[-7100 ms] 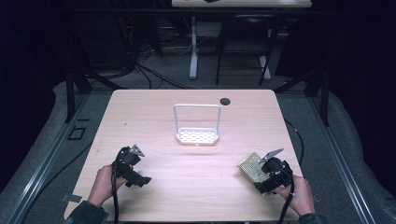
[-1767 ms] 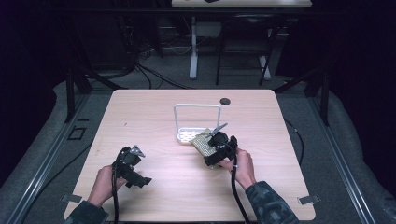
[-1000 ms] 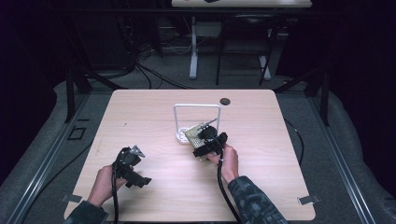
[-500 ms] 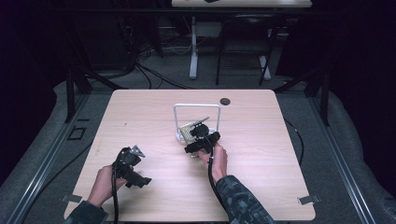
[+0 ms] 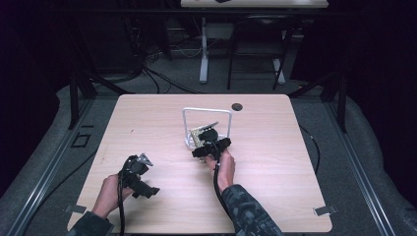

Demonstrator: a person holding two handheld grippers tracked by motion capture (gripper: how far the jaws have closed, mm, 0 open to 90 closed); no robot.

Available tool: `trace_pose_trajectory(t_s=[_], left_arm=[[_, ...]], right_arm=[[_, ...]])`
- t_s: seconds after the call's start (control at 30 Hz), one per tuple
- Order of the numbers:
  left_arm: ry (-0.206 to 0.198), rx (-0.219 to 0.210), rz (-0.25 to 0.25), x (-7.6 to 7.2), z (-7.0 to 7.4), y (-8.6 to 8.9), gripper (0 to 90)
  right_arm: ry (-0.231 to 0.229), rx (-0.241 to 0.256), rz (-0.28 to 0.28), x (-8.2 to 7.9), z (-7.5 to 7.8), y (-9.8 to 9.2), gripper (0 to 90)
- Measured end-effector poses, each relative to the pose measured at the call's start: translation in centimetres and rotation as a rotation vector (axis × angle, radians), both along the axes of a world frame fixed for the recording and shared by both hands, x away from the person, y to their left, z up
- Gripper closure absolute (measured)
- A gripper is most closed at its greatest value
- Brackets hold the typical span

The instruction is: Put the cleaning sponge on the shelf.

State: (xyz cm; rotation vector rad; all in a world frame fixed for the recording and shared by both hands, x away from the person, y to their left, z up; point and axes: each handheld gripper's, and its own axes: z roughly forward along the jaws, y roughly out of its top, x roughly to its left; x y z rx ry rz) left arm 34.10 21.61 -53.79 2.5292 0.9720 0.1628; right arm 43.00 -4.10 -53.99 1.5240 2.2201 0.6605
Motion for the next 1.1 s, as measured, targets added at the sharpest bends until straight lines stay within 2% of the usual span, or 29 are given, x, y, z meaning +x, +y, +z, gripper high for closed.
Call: trace_pose_trajectory(t_s=[0.5,0.8,0.93,1.1], left_arm=[[0.001,0.003,-0.004,0.0,0.0,0.0,2.7],[-0.002,0.0,-0.004,0.0,0.0,0.0,2.8],[-0.001,0.001,-0.003,0.0,0.0,0.0,2.8],[-0.001,0.0,-0.003,0.0,0.0,0.0,2.8]], right_arm=[[0.009,-0.016,-0.051,1.5,-0.9,1.3,10.4],[0.008,-0.033,-0.042,1.7,-1.2,1.6,8.8],[-0.002,-0.029,-0.033,1.6,-1.2,1.5,8.0],[0.003,-0.001,-0.023,1.4,-1.0,1.5,5.6]])
